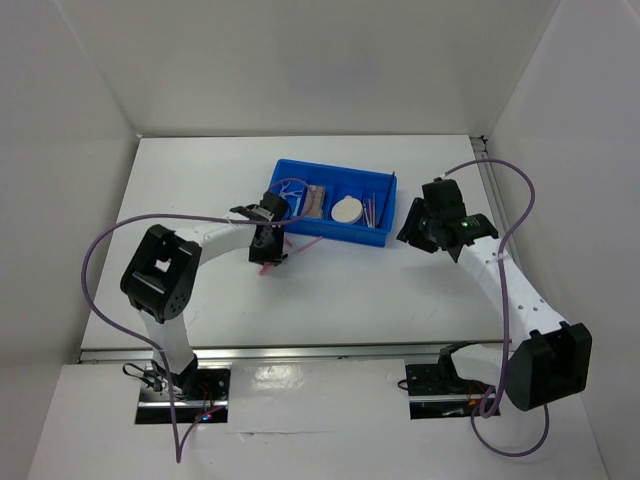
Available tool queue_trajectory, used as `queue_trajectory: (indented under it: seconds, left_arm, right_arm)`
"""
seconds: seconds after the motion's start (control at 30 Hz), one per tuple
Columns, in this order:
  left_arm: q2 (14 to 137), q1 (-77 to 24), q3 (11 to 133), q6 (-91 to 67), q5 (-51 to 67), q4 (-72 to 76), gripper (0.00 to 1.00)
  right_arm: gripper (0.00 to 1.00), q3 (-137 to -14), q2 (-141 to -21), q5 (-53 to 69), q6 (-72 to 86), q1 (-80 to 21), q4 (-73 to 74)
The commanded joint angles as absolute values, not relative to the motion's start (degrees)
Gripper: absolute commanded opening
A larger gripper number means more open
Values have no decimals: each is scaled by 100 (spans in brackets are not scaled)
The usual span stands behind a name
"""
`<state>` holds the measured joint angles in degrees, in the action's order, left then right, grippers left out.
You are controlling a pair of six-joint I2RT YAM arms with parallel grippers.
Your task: Organize the makeup
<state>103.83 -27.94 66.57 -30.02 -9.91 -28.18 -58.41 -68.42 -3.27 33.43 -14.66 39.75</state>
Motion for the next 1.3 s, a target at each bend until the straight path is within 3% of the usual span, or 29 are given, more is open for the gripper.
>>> queue_trajectory:
  seconds: [0.0,0.13,0.4,0.53,0.87,1.13,1.27]
  left_arm:
    - [10564,-2900,6759,-3146,-1195,-2856,50]
    - [10731,-3032,6759,-3208,-1256,-2970,44]
    - [10303,-3261,6654,-3313,-1442,-3278,12]
    - [9854,-3261,6653,-3182,-1241,-3471,0]
    - [8859,-3261,7512,-2663,-46,-3788,0]
    - [10053,-3261,8989,-2890,1678,-2689,0]
    - [11142,-3261,10489,-3155,2126,-2830,0]
  right_arm:
    - [47,-5818,-6662,-465,3384,-1547,3920]
    - [47,-5818,-6601,-466,3384,-1547,3920]
    - [47,-5818,-6548,-466,3384,-1547,3920]
    - [47,-5766,-6548,-466,3384,-1547,3920]
    - [47,-5766,-6548,-413,3437,-1547,3867]
    - [47,-5485,-6056,-422,3551,-1547,3998]
    - [47,-5415,-5776,-422,3673,-1547,4228]
